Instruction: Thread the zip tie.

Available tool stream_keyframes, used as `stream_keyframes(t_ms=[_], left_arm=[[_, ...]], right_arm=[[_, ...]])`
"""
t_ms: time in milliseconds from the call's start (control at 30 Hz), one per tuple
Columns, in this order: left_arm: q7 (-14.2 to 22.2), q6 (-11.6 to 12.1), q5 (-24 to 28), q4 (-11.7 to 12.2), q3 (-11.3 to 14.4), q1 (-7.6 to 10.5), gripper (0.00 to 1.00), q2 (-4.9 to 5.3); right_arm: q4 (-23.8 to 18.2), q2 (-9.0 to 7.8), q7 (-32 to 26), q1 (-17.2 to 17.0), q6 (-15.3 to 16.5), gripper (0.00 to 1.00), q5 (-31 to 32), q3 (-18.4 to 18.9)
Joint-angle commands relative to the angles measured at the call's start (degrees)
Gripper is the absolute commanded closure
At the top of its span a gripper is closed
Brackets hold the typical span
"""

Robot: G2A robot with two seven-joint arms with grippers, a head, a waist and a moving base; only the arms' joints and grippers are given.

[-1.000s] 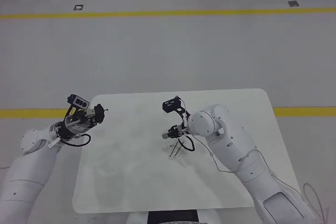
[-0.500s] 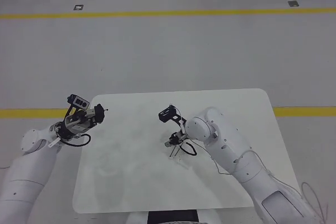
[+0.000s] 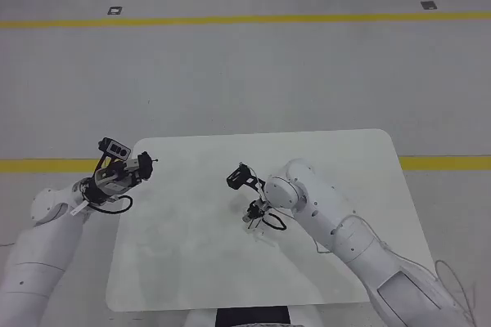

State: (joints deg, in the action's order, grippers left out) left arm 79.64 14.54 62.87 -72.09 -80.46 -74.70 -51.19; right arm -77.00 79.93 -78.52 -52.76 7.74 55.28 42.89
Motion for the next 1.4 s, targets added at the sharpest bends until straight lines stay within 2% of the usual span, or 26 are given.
stream_keyframes(t_ms=[0,133,433,633,667,700,767,933,1300,1367], left_arm=[[0.0,0.0,0.0,0.0,0.0,0.0,1.0,0.0],[0.0,0.0,0.0,0.0,0.0,0.0,1.0,0.0],[0.0,0.0,0.0,0.0,0.0,0.0,1.0,0.0],[0.0,0.0,0.0,0.0,0.0,0.0,1.0,0.0],[0.0,0.0,0.0,0.0,0.0,0.0,1.0,0.0],[0.0,0.0,0.0,0.0,0.0,0.0,1.0,0.0],[0.0,0.0,0.0,0.0,0.0,0.0,1.0,0.0],[0.0,0.0,0.0,0.0,0.0,0.0,1.0,0.0],[0.0,0.0,0.0,0.0,0.0,0.0,1.0,0.0],[0.0,0.0,0.0,0.0,0.0,0.0,1.0,0.0]], right_arm=[[1.19,0.19,-0.09,0.45,0.37,0.0,0.31,-0.76],[2.31,0.55,0.88,1.1,2.45,0.0,-0.02,-2.01],[2.41,0.43,2.28,0.47,2.23,0.0,1.61,-2.34],[-0.28,-0.02,0.61,-0.24,2.52,0.0,3.45,-2.31],[-0.85,-0.1,0.46,-0.4,2.46,0.35,3.71,-2.23],[-1.37,-0.19,0.32,-0.55,2.49,0.53,3.97,-2.13],[-2.41,-0.4,-0.12,-0.95,2.48,0.62,4.68,-1.98],[-3.48,-0.59,-0.7,-1.61,2.63,0.78,5.58,-2.21],[-0.24,0.28,1.38,-0.96,1.15,0.89,5.91,-4.07],[0.74,0.52,1.85,-0.69,1.13,0.88,5.81,-4.52]])
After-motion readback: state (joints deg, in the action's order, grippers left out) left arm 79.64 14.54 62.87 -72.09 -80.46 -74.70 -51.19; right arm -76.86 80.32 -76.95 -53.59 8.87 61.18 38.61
